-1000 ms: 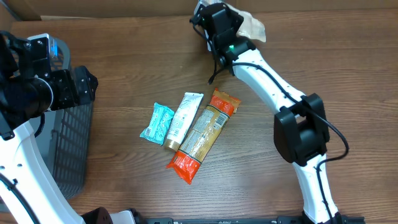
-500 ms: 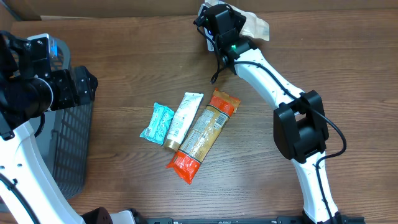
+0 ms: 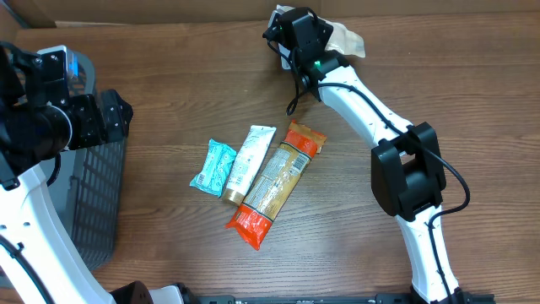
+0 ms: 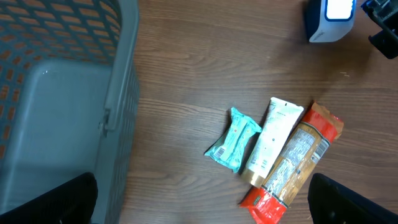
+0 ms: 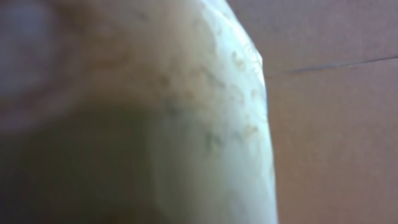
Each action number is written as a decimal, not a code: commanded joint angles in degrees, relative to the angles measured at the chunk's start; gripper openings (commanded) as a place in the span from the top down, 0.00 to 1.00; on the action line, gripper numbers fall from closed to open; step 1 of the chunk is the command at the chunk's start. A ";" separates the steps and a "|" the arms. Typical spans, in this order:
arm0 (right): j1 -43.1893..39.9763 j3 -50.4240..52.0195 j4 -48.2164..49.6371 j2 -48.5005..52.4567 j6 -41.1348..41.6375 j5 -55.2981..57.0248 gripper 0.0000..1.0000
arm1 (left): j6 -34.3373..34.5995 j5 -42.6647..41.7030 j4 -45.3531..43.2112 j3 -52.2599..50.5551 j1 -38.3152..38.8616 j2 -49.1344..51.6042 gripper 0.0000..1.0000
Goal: Scan the item barcode
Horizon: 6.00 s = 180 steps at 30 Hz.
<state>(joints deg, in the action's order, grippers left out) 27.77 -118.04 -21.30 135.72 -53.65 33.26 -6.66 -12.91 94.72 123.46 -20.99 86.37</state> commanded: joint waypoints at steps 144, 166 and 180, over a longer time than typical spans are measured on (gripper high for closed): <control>-9.35 28.98 -37.88 -12.92 60.98 -41.05 0.25 | -1.49 -0.66 -0.09 0.02 0.00 0.22 0.01; -0.72 18.01 -57.86 -20.09 51.21 -58.82 0.25 | -1.49 -0.66 -0.07 0.02 0.02 0.22 0.00; 14.88 25.97 -51.10 -20.04 50.05 -52.09 0.24 | -1.49 -0.66 -0.07 0.02 0.02 0.22 0.00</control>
<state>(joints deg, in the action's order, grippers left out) 42.24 -93.41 -73.43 117.16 -6.17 -20.75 -6.66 -12.91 94.74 123.39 -21.02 86.37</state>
